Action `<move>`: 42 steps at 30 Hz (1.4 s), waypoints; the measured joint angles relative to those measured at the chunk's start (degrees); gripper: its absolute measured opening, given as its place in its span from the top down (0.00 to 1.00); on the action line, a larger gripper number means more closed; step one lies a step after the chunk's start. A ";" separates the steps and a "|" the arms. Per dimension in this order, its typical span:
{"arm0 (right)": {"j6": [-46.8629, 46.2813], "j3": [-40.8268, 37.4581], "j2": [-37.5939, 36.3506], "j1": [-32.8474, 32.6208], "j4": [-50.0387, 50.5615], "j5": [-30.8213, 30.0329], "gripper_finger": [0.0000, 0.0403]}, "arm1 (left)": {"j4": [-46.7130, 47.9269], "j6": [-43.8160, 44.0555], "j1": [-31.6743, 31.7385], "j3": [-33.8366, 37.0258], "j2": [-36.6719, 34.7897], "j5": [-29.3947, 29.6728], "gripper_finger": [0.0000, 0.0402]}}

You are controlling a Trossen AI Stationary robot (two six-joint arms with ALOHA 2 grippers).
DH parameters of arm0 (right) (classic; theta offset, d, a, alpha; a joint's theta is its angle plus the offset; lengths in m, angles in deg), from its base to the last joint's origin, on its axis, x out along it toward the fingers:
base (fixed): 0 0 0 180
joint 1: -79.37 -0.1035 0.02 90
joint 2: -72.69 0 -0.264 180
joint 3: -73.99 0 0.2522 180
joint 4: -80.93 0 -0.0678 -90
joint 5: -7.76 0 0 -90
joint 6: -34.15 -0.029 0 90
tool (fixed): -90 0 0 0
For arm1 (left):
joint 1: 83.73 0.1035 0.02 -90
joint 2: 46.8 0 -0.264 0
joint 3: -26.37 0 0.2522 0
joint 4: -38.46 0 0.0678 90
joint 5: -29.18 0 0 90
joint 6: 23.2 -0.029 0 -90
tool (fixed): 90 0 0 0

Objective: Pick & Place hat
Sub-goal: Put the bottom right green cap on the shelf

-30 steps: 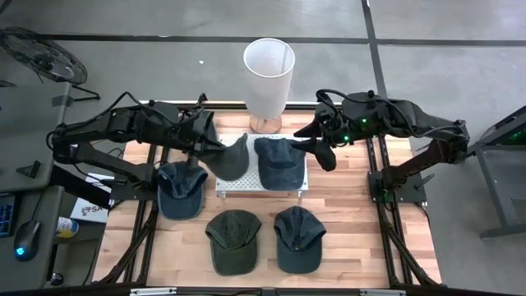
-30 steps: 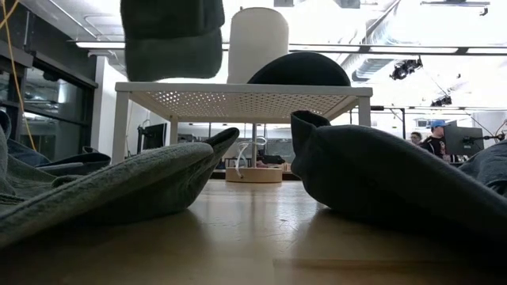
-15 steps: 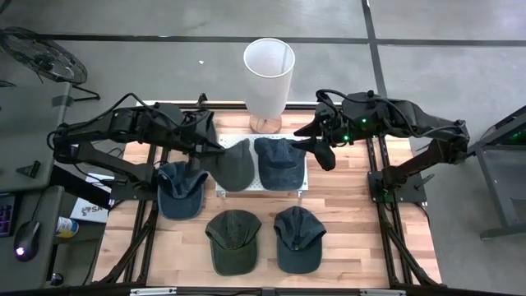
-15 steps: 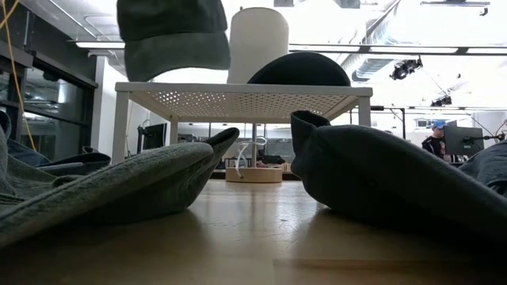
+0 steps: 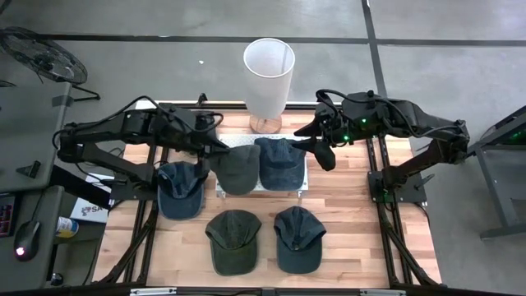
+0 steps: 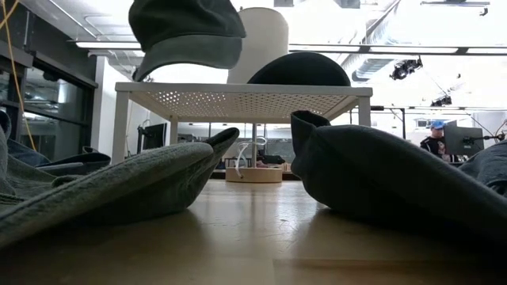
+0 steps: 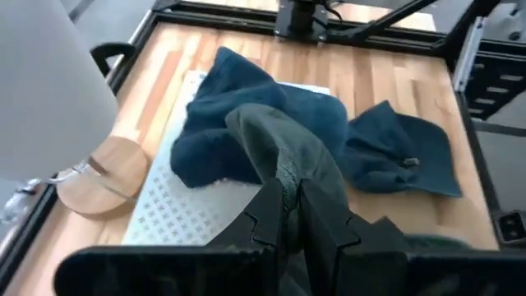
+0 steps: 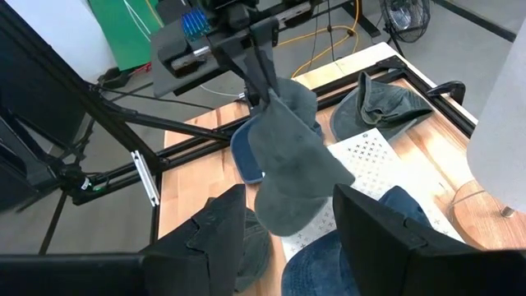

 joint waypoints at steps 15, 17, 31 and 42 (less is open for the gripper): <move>0.02 0.00 0.02 0.00 0.06 0.02 0.56 | -0.66 -3.36 0.00 -0.02 3.24 4.37 0.95; 0.02 0.00 0.02 0.00 0.07 0.02 0.56 | -0.01 -3.91 0.00 0.04 3.37 5.34 0.95; 0.03 0.00 0.04 0.00 0.07 0.02 0.56 | -7.66 -8.32 0.07 0.00 5.34 11.27 0.95; 0.24 0.00 0.04 0.00 0.07 0.02 0.56 | -7.83 -9.66 0.07 0.02 7.41 11.54 0.95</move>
